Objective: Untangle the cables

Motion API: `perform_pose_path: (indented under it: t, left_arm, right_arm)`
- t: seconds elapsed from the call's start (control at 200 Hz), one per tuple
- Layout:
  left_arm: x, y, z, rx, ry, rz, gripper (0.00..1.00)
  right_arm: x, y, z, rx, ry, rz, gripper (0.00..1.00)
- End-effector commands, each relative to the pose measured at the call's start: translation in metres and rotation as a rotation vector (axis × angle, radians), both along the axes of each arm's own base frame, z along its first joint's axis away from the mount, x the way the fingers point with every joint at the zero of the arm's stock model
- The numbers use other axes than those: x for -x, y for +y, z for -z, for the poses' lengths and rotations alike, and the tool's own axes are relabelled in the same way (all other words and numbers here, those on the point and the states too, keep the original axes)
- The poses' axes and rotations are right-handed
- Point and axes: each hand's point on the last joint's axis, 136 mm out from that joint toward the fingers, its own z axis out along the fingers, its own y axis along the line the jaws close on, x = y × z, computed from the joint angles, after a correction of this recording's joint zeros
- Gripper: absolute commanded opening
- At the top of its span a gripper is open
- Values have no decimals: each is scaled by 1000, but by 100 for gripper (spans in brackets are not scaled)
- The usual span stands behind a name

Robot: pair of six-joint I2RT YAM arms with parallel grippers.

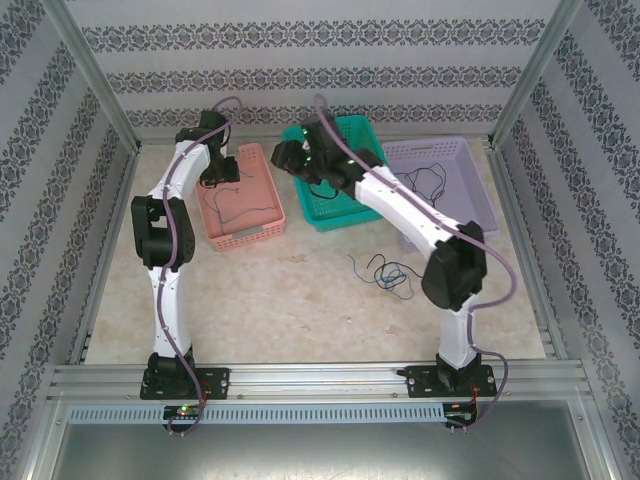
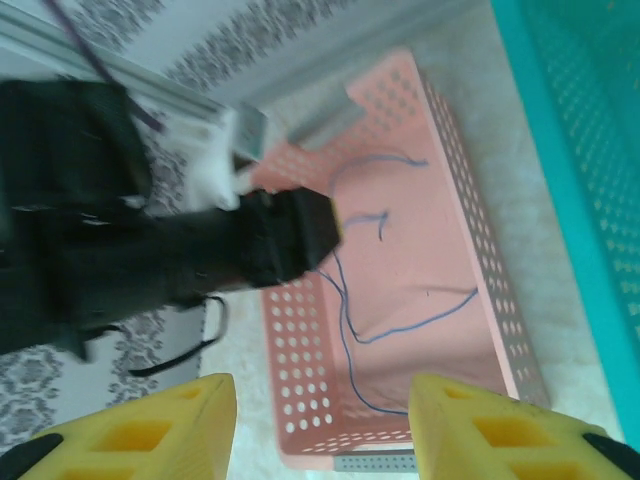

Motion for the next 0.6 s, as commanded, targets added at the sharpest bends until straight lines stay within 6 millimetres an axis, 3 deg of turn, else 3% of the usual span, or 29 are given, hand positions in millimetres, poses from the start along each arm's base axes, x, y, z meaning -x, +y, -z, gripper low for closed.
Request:
perform_pose_path:
  t: [0.0, 0.07, 0.25, 0.465, 0.595]
  left_arm:
    - [16, -7, -20, -59, 14, 20, 57]
    - [17, -6, -40, -95, -28, 5, 64]
    - [23, 9, -96, -142, -156, -102, 67]
    - [27, -2, -170, -62, -352, -150, 70]
    - [36, -37, -206, 56, -451, -126, 68]
  right_arm:
    - [8, -32, -17, 69, -57, 28, 50]
    - [11, -49, -22, 80, -71, 47, 50]
    - [19, -95, -26, 116, -83, 102, 48]
    - [52, -178, 6, 181, 7, 249, 44]
    - [93, -241, 39, 231, 129, 382, 41]
